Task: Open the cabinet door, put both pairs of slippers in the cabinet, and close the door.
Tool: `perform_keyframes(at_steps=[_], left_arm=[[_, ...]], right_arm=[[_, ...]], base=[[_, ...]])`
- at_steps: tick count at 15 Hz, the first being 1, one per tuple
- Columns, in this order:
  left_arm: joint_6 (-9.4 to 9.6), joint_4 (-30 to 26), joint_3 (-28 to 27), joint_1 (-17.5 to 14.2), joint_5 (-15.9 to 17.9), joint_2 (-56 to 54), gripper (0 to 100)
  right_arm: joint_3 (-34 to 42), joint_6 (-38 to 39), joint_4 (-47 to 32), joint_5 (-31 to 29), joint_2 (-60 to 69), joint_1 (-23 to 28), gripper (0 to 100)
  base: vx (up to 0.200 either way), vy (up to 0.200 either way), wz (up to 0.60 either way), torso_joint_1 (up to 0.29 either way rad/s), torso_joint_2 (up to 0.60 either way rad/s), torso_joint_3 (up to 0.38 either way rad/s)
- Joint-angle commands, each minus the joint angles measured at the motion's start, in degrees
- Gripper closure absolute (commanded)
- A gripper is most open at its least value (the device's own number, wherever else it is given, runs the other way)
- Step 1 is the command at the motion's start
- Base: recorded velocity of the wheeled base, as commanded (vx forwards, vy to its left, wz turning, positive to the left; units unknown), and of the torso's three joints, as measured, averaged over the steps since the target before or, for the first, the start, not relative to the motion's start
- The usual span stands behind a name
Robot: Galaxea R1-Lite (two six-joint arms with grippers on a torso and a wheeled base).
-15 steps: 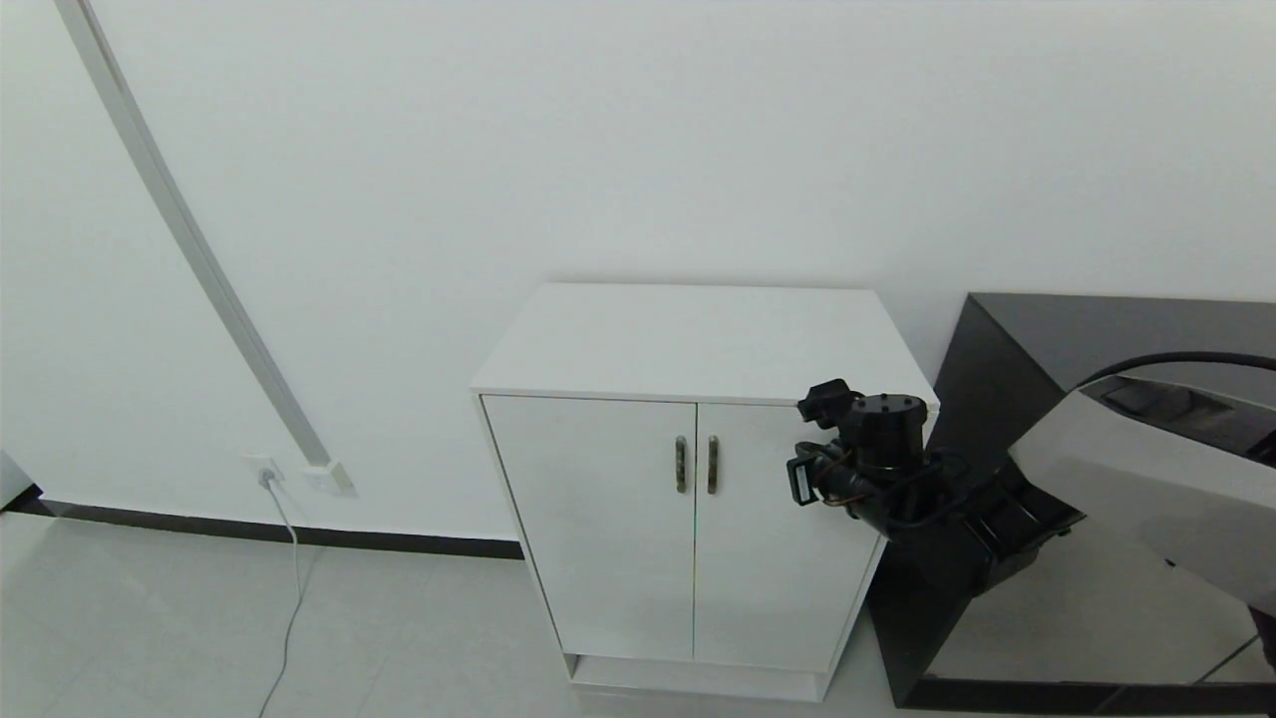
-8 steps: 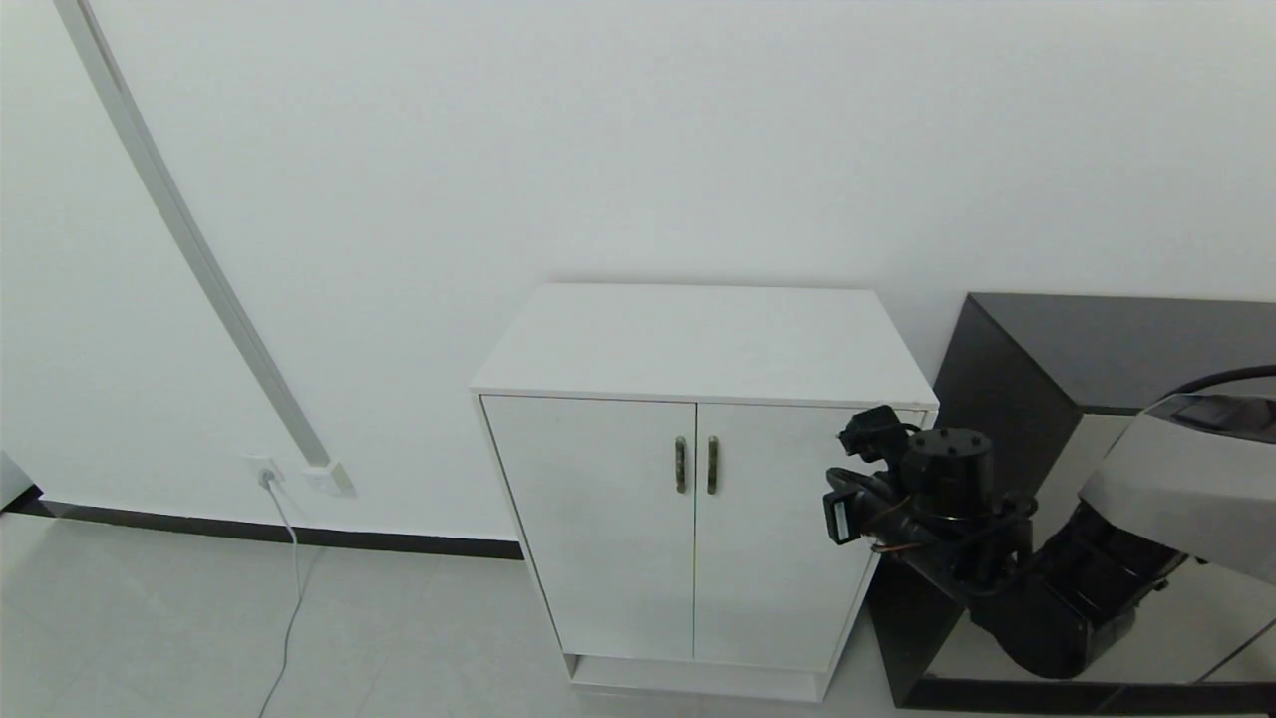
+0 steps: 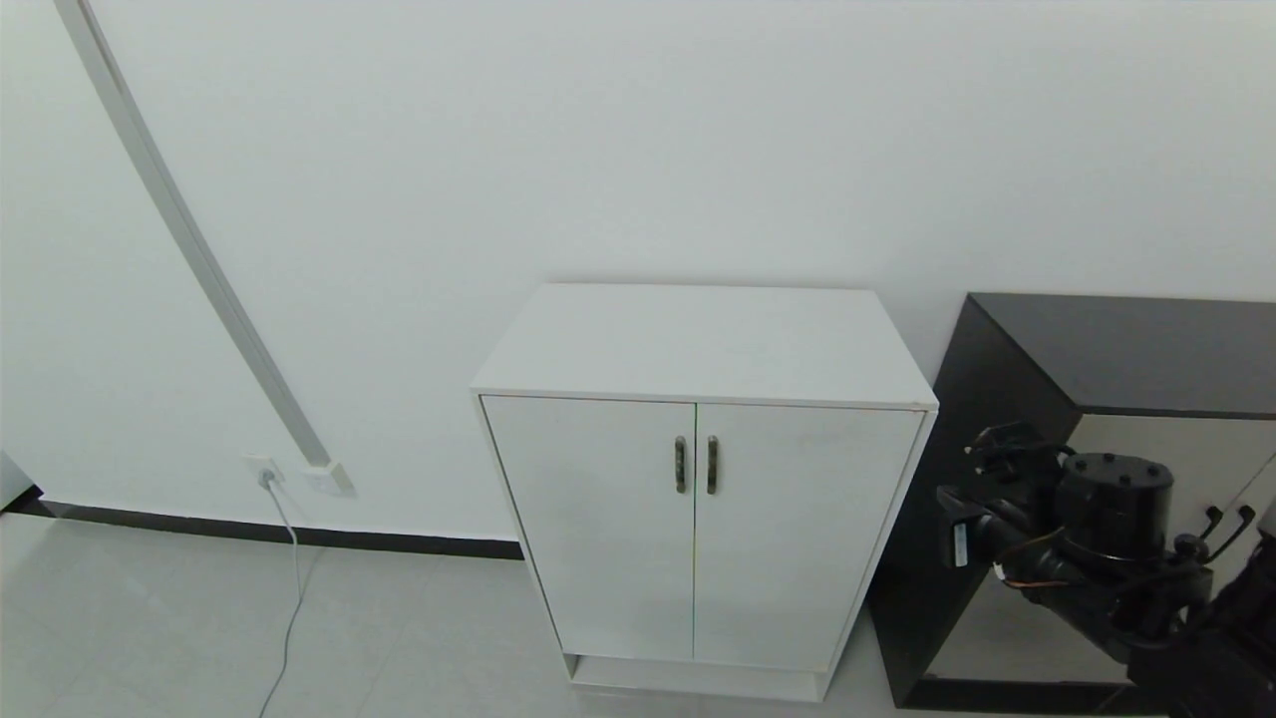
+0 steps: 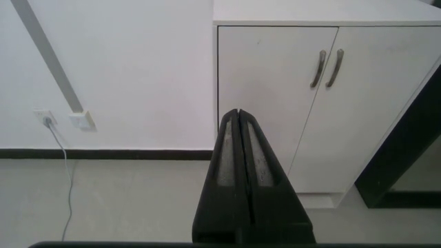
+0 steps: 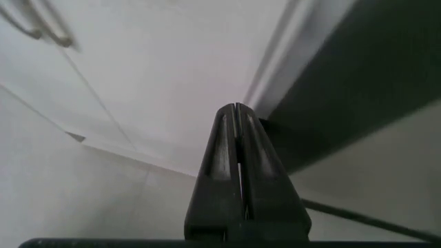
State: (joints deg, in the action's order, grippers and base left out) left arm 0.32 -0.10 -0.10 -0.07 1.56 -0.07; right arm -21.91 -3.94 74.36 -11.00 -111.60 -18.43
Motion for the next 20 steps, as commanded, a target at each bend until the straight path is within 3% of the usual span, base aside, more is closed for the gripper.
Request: perform_keyframes(at_steps=[1, 13, 20], left_arm=[[0.03, 0.0, 0.0, 0.0, 0.0, 0.1, 100], [0.03, 0.0, 0.0, 0.0, 0.0, 0.1, 100], [0.03, 0.0, 0.0, 0.0, 0.0, 0.1, 100]], right_arm=[[5.0, 0.0, 0.0, 1.4, 6.3, 3.1, 100], [21.9, -1.6, -1.9, 4.3, 30.9, 7.5, 100], [21.9, -1.4, -25.6, 7.0, 50.5, 9.0, 100]], base=[[0.000, 0.000, 0.00, 0.000, 0.00, 0.000], [0.000, 0.000, 0.00, 0.000, 0.00, 0.000], [0.000, 0.000, 0.00, 0.000, 0.00, 0.000]])
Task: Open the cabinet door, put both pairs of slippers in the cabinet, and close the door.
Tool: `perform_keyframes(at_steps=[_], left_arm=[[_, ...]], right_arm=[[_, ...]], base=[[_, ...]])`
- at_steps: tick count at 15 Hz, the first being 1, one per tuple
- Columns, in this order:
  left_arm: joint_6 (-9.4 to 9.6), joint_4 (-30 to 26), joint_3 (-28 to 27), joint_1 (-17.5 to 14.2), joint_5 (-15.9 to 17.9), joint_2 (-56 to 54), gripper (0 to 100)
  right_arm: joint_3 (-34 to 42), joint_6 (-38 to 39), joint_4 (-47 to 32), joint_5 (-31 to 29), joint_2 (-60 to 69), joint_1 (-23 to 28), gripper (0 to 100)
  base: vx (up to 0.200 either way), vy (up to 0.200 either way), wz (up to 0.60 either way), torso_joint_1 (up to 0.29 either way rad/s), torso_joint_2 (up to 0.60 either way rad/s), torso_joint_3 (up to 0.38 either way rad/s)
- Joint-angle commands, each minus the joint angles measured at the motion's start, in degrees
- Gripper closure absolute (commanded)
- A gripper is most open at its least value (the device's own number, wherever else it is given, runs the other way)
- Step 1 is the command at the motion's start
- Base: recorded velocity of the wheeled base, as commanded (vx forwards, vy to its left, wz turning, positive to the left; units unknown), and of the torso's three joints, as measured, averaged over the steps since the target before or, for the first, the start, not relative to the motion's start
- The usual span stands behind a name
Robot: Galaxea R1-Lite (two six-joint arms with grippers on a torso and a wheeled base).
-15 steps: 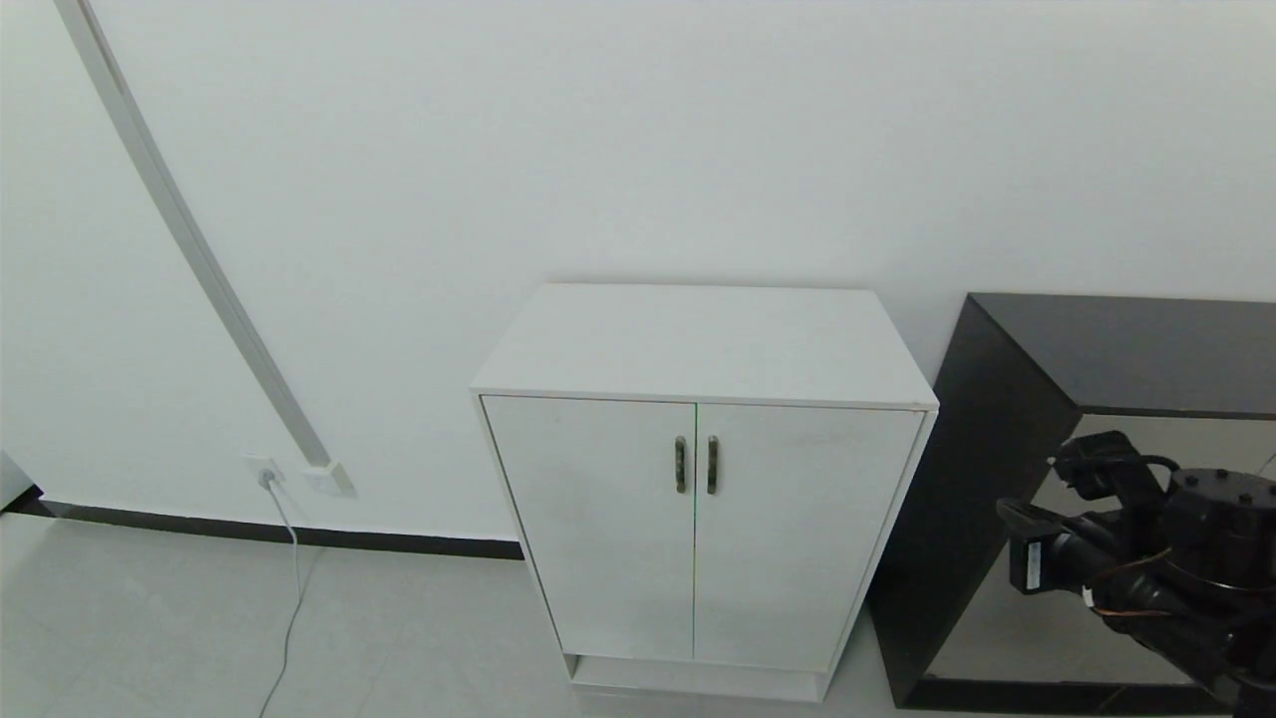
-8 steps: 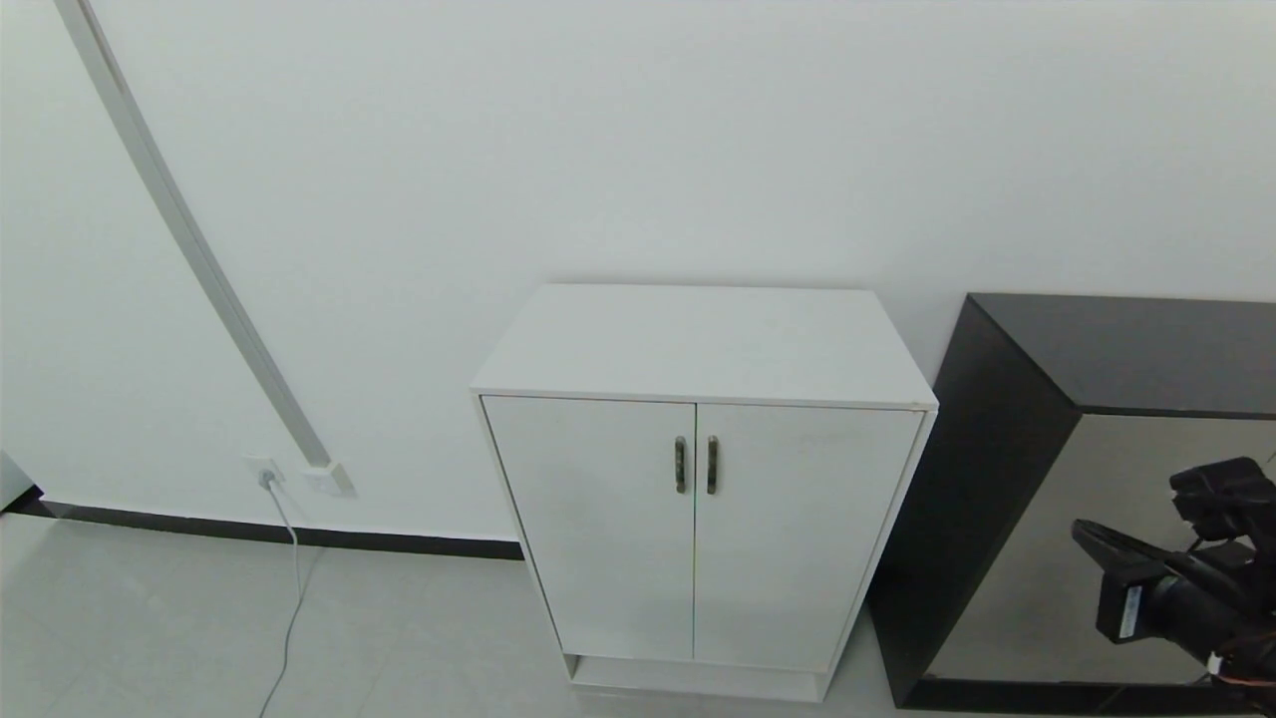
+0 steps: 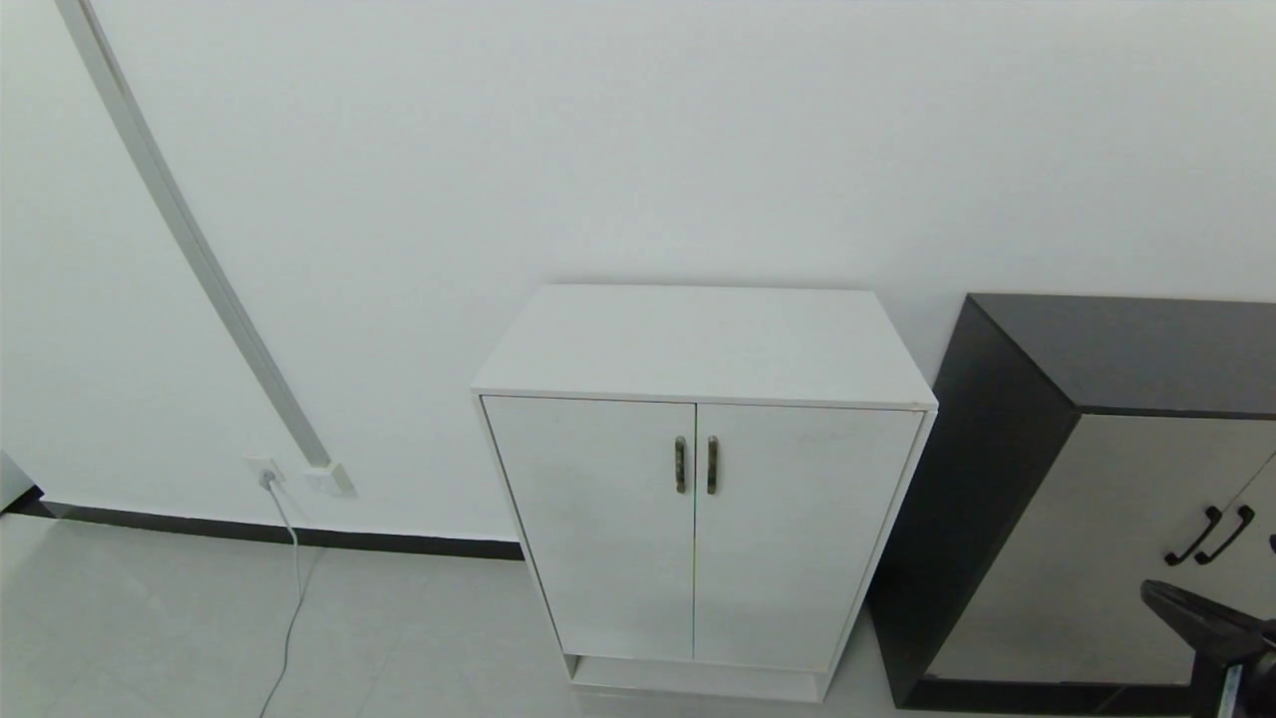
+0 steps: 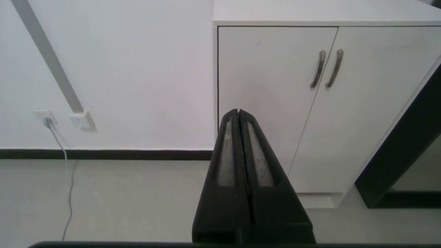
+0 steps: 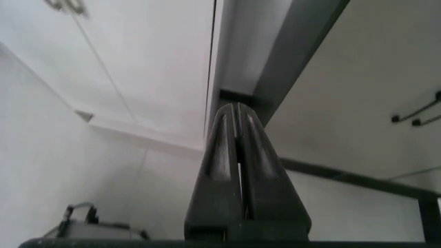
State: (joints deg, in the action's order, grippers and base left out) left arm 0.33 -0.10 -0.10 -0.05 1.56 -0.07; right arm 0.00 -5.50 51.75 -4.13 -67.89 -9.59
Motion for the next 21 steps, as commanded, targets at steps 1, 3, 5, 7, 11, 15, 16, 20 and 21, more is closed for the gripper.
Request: perform_keyframes(at_steps=[1, 3, 5, 7, 11, 15, 16, 20, 21], left_arm=[[0.02, 0.0, 0.0, 0.0, 0.0, 0.1, 100], [0.02, 0.0, 0.0, 0.0, 0.0, 0.1, 100], [0.02, 0.0, 0.0, 0.0, 0.0, 0.1, 100], [0.02, 0.0, 0.0, 0.0, 0.0, 0.1, 100], [0.02, 0.0, 0.0, 0.0, 0.0, 0.1, 100], [0.02, 0.0, 0.0, 0.0, 0.0, 0.1, 100], [0.02, 0.0, 0.0, 0.0, 0.0, 0.1, 100], [0.02, 0.0, 0.0, 0.0, 0.0, 0.1, 100], [0.02, 0.0, 0.0, 0.0, 0.0, 0.1, 100]], right_arm=[[0.0, 0.1, -7.2, 0.7, 9.9, 0.2, 100], [0.0, 0.4, -14.0, 1.9, 14.8, 0.2, 100], [0.0, 0.4, -20.4, 2.5, 19.5, 0.2, 100], [0.0, 0.5, -25.4, 3.0, 23.2, 0.2, 100], [0.0, 0.5, -37.8, 3.5, 31.4, 0.1, 100], [0.0, 0.6, -46.7, 5.1, 39.6, 0.0, 100], [0.0, 0.6, -47.3, 5.3, 40.6, -0.1, 100], [0.0, 0.6, -48.5, 6.1, 43.5, -0.4, 100], [0.0, 0.6, -48.6, 6.1, 43.8, -0.7, 100]], base=[[0.000, 0.000, 0.00, 0.000, 0.00, 0.000], [0.000, 0.000, 0.00, 0.000, 0.00, 0.000], [0.000, 0.000, 0.00, 0.000, 0.00, 0.000], [0.000, 0.000, 0.00, 0.000, 0.00, 0.000], [0.000, 0.000, 0.00, 0.000, 0.00, 0.000], [0.000, 0.000, 0.00, 0.000, 0.00, 0.000], [0.000, 0.000, 0.00, 0.000, 0.00, 0.000], [0.000, 0.000, 0.00, 0.000, 0.00, 0.000], [0.000, 0.000, 0.00, 0.000, 0.00, 0.000]])
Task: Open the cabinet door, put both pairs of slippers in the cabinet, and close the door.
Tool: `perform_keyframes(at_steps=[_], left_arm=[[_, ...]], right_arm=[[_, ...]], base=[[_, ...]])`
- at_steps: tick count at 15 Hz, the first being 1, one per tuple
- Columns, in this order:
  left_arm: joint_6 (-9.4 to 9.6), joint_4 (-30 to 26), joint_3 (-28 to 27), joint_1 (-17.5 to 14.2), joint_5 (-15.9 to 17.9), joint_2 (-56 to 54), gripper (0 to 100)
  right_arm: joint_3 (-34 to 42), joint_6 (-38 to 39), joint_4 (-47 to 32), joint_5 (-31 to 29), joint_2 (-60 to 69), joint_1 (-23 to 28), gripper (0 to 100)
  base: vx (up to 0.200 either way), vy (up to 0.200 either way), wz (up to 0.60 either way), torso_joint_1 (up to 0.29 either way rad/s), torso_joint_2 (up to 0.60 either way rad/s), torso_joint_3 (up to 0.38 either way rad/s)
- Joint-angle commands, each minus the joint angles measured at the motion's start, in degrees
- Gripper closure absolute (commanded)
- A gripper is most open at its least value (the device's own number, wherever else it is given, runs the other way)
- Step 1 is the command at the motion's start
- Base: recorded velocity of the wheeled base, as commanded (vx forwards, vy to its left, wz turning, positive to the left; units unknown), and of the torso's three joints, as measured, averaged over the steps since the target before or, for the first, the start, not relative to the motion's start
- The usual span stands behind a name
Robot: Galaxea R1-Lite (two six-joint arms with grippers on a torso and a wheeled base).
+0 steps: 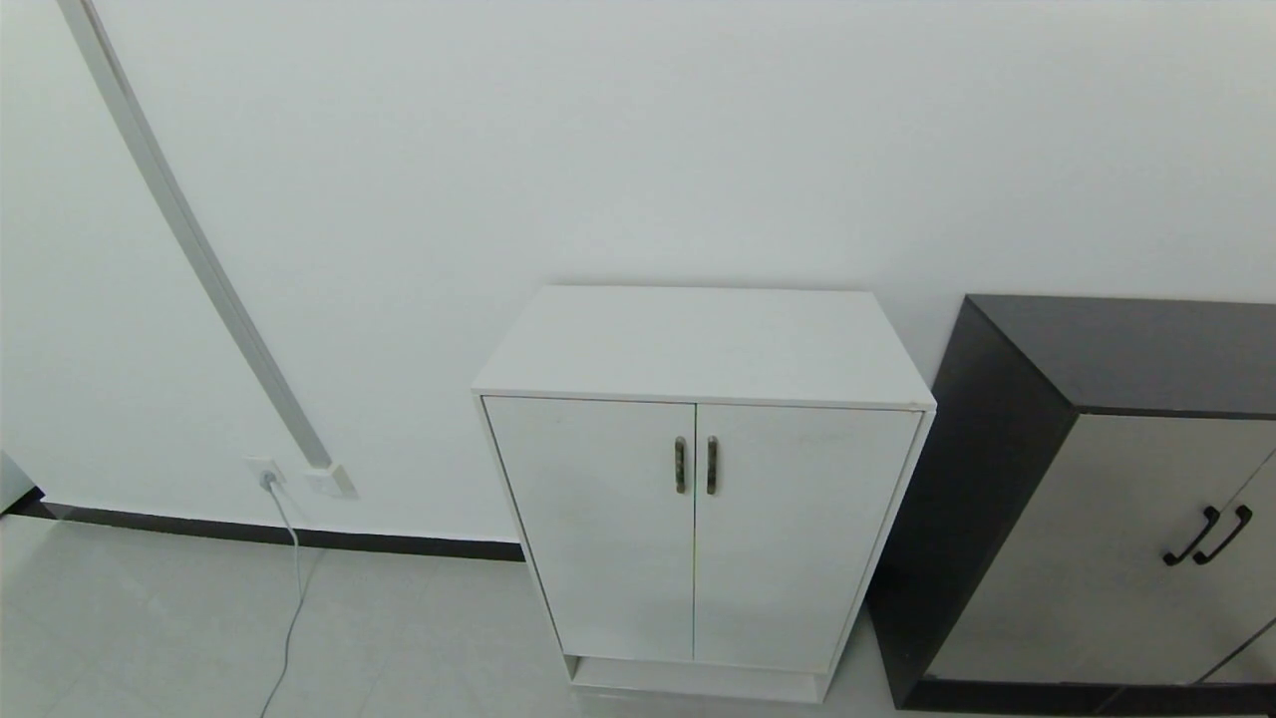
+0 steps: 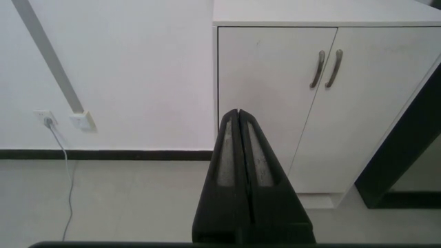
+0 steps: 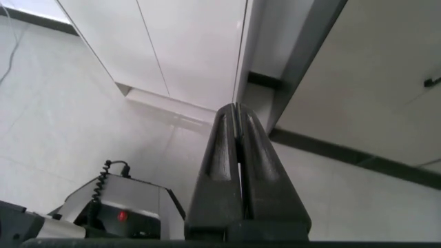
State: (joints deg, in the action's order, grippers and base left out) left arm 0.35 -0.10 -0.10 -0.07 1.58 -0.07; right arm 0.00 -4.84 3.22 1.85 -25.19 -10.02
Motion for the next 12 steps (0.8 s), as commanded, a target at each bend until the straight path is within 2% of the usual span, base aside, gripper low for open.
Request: perform_keyframes(at_steps=[1, 5, 9, 10, 12], left_arm=[[0.00, 0.0, 0.0, 0.0, 0.0, 0.1, 100], [0.00, 0.0, 0.0, 0.0, 0.0, 0.1, 100], [0.00, 0.0, 0.0, 0.0, 0.0, 0.1, 100], [0.00, 0.0, 0.0, 0.0, 0.0, 0.1, 100], [0.09, 0.0, 0.0, 0.0, 0.0, 0.1, 100]], right_arm=[[0.0, 0.2, -0.1, 0.1, 1.2, -0.4, 100], [0.0, 2.7, -0.2, -0.4, 2.2, -2.0, 100], [-0.1, 2.2, -0.1, -0.7, 7.6, -2.6, 100], [-0.2, 0.6, -2.0, -0.3, 12.4, -2.7, 100], [-0.7, 0.2, -3.7, -0.1, 13.8, -2.9, 100]], base=[[0.000, 0.000, 0.00, 0.000, 0.00, 0.000], [0.000, 0.000, 0.00, 0.000, 0.00, 0.000], [0.000, 0.000, 0.00, 0.000, 0.00, 0.000], [0.000, 0.000, 0.00, 0.000, 0.00, 0.000], [0.000, 0.000, 0.00, 0.000, 0.00, 0.000]])
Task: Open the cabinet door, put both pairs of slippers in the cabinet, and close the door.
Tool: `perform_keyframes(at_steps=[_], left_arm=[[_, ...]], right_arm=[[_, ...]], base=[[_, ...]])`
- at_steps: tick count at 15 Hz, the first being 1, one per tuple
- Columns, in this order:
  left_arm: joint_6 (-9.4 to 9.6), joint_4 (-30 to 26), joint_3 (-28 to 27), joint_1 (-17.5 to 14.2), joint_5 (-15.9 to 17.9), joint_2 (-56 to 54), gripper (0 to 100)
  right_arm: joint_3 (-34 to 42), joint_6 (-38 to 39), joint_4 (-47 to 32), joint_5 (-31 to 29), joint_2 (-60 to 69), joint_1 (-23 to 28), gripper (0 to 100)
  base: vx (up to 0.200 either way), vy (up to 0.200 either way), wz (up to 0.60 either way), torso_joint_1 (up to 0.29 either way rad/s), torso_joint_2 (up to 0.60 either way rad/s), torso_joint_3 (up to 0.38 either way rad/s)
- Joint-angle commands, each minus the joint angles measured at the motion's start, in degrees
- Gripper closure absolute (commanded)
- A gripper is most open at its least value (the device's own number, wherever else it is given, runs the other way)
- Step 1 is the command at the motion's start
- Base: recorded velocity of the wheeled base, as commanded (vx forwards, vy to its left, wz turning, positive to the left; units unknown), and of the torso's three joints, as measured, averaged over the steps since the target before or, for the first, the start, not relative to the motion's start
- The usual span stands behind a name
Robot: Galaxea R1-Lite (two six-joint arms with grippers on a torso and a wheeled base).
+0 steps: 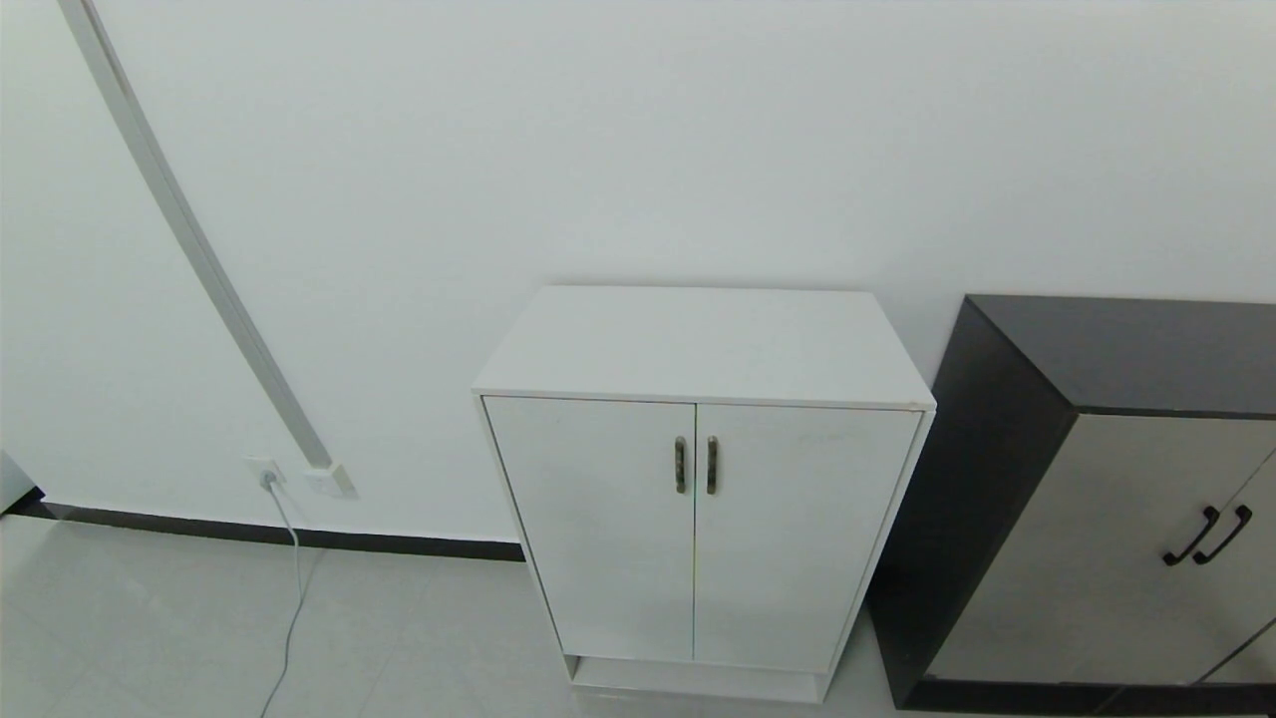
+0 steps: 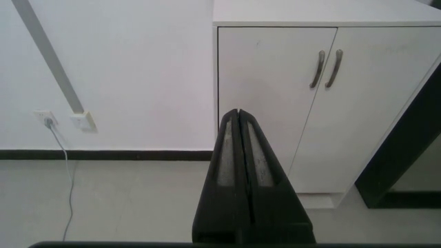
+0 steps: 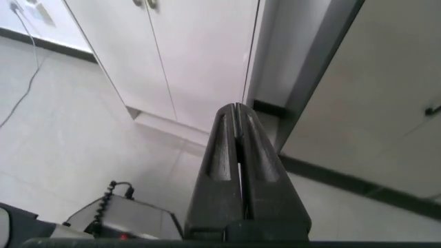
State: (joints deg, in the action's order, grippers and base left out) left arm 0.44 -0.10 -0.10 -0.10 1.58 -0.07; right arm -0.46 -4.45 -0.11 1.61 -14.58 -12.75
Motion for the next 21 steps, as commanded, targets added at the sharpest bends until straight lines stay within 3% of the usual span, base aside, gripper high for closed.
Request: perform_keyframes(at_steps=[1, 3, 6, 10, 15, 21], left_arm=[[-0.09, 0.0, 0.0, 0.0, 0.0, 0.1, 100], [-0.09, 0.0, 0.0, 0.0, 0.0, 0.1, 100], [0.00, 0.0, 0.0, 0.0, 0.0, 0.1, 100], [-0.09, 0.0, 0.0, 0.0, 0.0, 0.1, 100], [0.00, 0.0, 0.0, 0.0, 0.0, 0.1, 100], [0.00, 0.0, 0.0, 0.0, 0.0, 0.1, 100]], right_arm=[[0.1, 0.2, -0.3, 0.0, 2.7, -0.1, 100], [0.1, 0.6, -0.3, -0.3, 3.0, 1.0, 100], [0.1, 0.7, -0.3, -0.4, 4.6, 9.3, 100], [0.1, 0.7, -0.2, -0.4, 11.4, 14.0, 100], [0.4, 7.2, 0.2, -0.9, 14.4, 13.0, 100], [0.4, 7.7, 0.3, -1.5, 14.5, 13.0, 100]], base=[[0.000, 0.000, 0.00, 0.000, 0.00, 0.000], [0.000, 0.000, 0.00, 0.000, 0.00, 0.000], [0.000, 0.000, 0.00, 0.000, 0.00, 0.000], [0.000, 0.000, 0.00, 0.000, 0.00, 0.000], [0.000, 0.000, 0.00, 0.000, 0.00, 0.000], [0.000, 0.000, 0.00, 0.000, 0.00, 0.000]])
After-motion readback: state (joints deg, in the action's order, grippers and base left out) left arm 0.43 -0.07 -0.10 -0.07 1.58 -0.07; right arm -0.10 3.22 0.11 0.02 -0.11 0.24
